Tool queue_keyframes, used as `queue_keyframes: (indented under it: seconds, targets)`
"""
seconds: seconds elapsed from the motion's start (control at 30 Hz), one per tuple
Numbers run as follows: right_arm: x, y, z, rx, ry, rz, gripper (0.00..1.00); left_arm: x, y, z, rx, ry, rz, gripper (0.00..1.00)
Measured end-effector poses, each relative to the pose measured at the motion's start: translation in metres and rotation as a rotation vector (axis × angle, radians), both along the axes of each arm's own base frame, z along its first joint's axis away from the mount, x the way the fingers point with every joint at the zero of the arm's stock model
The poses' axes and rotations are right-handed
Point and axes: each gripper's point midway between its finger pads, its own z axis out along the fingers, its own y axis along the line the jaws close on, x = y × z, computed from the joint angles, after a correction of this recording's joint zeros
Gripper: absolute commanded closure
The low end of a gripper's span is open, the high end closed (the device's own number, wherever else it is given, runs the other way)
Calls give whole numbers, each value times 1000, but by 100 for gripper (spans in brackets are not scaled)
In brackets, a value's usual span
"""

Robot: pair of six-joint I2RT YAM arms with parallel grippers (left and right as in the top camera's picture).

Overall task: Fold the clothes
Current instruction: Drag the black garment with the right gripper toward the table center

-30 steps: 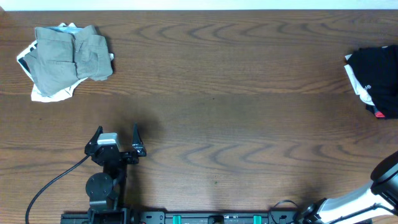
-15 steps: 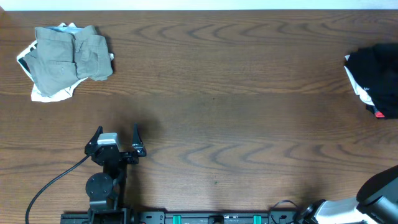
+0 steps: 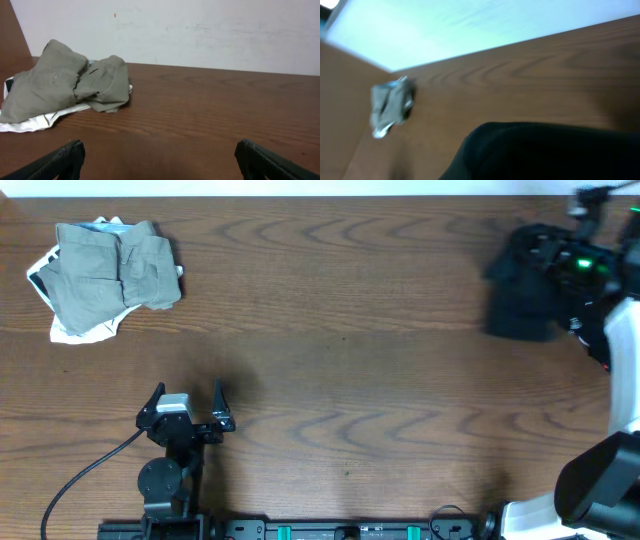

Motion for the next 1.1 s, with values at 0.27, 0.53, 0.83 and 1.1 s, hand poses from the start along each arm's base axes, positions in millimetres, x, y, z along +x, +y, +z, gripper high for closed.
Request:
queue_keyframes:
  seconds: [0.27, 0.53, 0.83, 1.1]
  targets:
    - [-11, 86, 2, 50, 37, 171, 99, 0, 0, 0, 0, 0, 0, 2]
    - [-27, 139, 9, 61, 36, 281, 99, 0, 0, 0, 0, 0, 0, 2]
    - [-47, 190, 9, 40, 46, 372, 99, 0, 0, 0, 0, 0, 0, 2]
    - [-74, 251, -6, -58, 70, 417, 93, 0, 0, 0, 0, 0, 0, 2]
